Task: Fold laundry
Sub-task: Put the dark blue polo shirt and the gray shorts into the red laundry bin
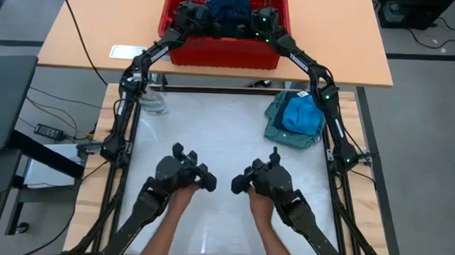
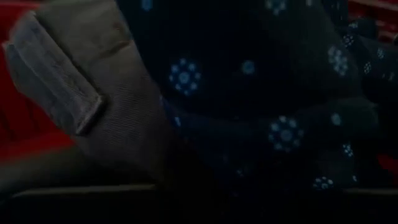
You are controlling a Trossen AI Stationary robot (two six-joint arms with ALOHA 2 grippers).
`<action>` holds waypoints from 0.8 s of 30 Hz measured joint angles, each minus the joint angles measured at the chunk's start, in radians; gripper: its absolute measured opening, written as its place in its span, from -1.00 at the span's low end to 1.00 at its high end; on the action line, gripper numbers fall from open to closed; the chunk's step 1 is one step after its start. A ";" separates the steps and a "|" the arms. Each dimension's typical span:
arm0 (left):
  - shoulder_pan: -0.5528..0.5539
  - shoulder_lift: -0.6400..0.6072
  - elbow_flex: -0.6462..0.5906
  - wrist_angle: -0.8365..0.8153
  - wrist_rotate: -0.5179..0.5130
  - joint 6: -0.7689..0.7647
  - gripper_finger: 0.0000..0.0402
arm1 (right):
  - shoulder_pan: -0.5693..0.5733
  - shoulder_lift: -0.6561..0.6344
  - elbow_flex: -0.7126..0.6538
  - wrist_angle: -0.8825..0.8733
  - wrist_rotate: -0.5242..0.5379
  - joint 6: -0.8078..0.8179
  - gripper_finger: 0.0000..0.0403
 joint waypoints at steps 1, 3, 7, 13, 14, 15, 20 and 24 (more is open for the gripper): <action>-0.004 -0.011 0.000 -0.037 0.002 0.000 -0.49 | 0.003 -0.016 0.000 -0.043 -0.011 0.007 -0.58; -0.012 -0.039 0.000 -0.118 0.016 -0.002 -0.48 | 0.010 -0.048 0.000 -0.130 -0.035 0.025 -0.58; -0.035 -0.100 0.002 -0.284 0.018 -0.011 -0.48 | 0.022 -0.095 0.004 -0.283 -0.103 0.035 -0.58; -0.081 -0.148 0.002 -0.489 0.035 -0.032 -0.47 | 0.024 -0.145 0.005 -0.509 -0.231 0.074 -0.59; -0.087 -0.154 0.002 -0.521 0.052 -0.054 -0.47 | 0.022 -0.157 0.004 -0.552 -0.258 0.079 -0.59; -0.093 -0.157 0.002 -0.549 0.080 -0.075 -0.47 | 0.022 -0.168 0.004 -0.597 -0.288 0.079 -0.59; -0.123 -0.177 -0.001 -0.614 0.167 -0.096 -0.47 | 0.022 -0.236 0.002 -0.779 -0.397 0.077 -0.56; -0.121 -0.211 0.001 -0.559 0.118 -0.071 -0.46 | 0.024 -0.278 0.003 -0.737 -0.315 0.043 -0.40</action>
